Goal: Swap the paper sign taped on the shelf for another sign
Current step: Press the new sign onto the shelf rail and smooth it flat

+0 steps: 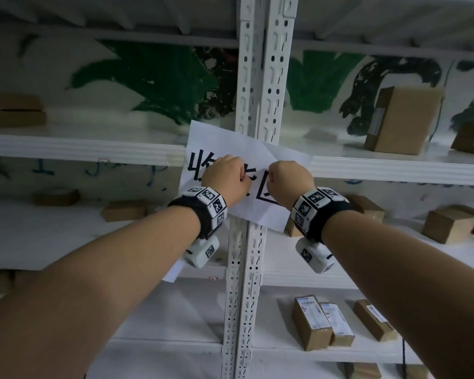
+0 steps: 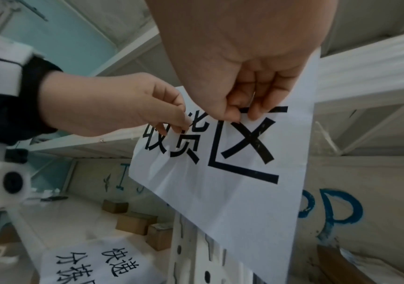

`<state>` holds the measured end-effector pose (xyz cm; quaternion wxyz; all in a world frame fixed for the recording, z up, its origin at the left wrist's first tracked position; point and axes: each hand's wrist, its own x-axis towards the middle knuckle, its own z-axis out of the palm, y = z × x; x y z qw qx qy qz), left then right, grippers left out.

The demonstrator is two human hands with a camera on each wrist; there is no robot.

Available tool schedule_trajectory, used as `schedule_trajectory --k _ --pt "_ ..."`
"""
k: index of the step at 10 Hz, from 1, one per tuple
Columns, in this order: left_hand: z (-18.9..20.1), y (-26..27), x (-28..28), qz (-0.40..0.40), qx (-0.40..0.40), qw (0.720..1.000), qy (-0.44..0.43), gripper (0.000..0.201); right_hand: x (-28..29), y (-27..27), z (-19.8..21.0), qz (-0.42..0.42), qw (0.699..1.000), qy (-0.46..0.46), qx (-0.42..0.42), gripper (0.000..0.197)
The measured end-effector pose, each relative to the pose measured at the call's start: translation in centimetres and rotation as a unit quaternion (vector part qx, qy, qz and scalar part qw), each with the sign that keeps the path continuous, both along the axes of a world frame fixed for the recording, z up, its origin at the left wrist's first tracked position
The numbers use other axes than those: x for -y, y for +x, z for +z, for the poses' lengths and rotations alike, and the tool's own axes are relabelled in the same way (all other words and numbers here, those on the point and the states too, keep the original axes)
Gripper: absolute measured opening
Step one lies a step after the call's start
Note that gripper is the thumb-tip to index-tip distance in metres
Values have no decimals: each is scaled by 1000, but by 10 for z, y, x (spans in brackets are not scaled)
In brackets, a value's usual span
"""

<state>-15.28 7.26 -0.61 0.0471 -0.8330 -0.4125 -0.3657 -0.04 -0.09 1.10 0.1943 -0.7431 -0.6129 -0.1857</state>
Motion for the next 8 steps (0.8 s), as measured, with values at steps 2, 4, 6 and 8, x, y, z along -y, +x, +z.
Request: schedule_trajectory --k 2,4,6,8 --pt "16 5 25 51 -80 993 -75 16 14 -1 11 -10 998 -50 -35 10" --pt "29 -2 31 41 -115 987 -106 17 27 -5 20 -14 994 -63 -83 7" --pt "31 -6 35 33 -116 988 -94 19 29 -7 26 -28 994 -43 -93 11" --pt "26 -6 31 22 -103 991 -81 21 31 -15 26 -3 993 -15 -117 10"
